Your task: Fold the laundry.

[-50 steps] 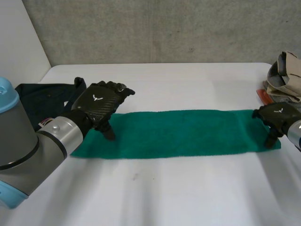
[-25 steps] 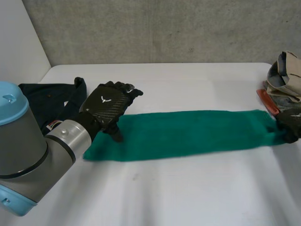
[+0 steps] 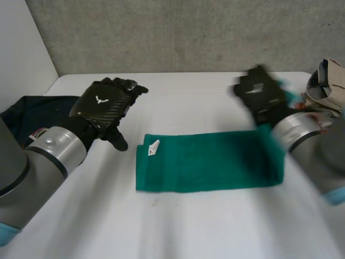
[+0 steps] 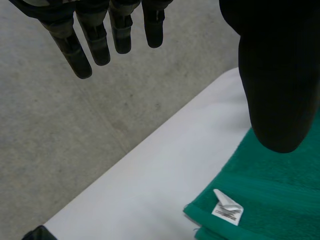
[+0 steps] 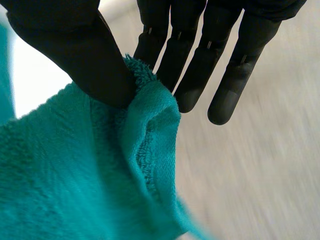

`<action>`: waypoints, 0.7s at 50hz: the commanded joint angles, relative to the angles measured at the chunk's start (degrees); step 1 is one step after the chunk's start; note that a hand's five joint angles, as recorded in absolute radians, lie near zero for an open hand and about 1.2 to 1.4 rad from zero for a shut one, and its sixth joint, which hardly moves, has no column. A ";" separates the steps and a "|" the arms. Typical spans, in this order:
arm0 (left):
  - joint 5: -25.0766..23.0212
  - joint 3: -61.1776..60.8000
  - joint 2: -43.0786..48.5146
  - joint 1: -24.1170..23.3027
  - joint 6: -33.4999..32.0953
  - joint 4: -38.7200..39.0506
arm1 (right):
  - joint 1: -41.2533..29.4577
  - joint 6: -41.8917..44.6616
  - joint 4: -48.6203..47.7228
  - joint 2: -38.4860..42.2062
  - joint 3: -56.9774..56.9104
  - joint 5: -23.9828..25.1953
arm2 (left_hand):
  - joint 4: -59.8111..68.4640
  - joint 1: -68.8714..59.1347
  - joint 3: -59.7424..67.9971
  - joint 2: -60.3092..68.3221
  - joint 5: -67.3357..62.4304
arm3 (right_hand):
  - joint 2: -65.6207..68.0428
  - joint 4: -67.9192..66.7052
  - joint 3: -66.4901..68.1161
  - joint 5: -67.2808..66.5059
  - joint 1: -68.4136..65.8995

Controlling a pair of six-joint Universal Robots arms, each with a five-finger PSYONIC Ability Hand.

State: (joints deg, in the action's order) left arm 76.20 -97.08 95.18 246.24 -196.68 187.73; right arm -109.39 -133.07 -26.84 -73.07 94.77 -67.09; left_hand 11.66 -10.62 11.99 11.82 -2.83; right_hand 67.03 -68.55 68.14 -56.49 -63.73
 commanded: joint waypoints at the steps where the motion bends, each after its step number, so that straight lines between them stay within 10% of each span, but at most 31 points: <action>1: -0.35 -1.70 -2.10 1.09 1.56 0.27 | -18.30 0.44 -8.31 6.61 2.53 5.83 | -1.66 0.62 -1.99 -1.82 2.83 | 12.97 -11.45 11.86 -13.51 -16.27; 6: -0.52 -2.58 -2.10 0.30 1.74 0.01 | -25.78 7.72 -1.05 17.06 -2.73 -0.73 | -1.66 0.62 -1.99 -1.82 2.83 | 12.97 -11.45 11.86 -13.51 -16.27; 8: -0.52 -2.58 -2.19 0.12 1.74 -0.08 | -26.58 8.53 1.87 17.17 -3.80 -3.03 | -1.66 0.62 -1.99 -1.82 2.83 | -18.85 20.37 -19.97 18.31 15.55; 9: -0.52 -2.41 -2.19 0.12 1.74 0.09 | -26.75 7.48 4.06 16.65 -4.50 -4.87 | -1.66 0.62 -1.99 -1.82 2.83 | -57.03 58.55 -58.14 56.49 53.73; 21: -0.26 -0.56 -2.19 -2.25 1.56 0.27 | -16.22 -21.61 12.60 7.32 -0.64 -7.17 | -1.66 0.62 -1.99 -1.82 2.83 | -57.03 58.55 -58.14 56.49 53.73; 32: 0.53 -0.48 -0.70 -6.03 1.39 0.36 | -2.86 -10.11 14.63 11.28 4.90 -9.02 | -1.66 0.62 -1.99 -1.82 2.83 | -57.03 58.55 -58.14 56.49 53.73; 34: 0.71 -0.56 -0.70 -6.29 1.39 0.27 | -1.89 -10.10 14.19 11.28 4.90 -9.72 | -1.66 0.62 -1.99 -1.82 2.83 | -28.14 29.65 -29.25 27.60 24.83; 35: 0.88 -0.56 -0.70 -6.47 1.39 0.27 | -1.45 -11.15 12.45 11.02 4.99 -10.51 | -1.66 0.62 -1.99 -1.82 2.83 | 10.04 -8.52 8.92 -10.58 -13.34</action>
State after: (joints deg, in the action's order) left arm 76.50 -97.55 94.10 240.74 -195.27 188.02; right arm -114.56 -147.27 -11.59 -62.85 98.94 -75.73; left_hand 11.66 -10.62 11.99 11.83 -2.83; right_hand 20.11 -19.03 20.03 -9.52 -20.13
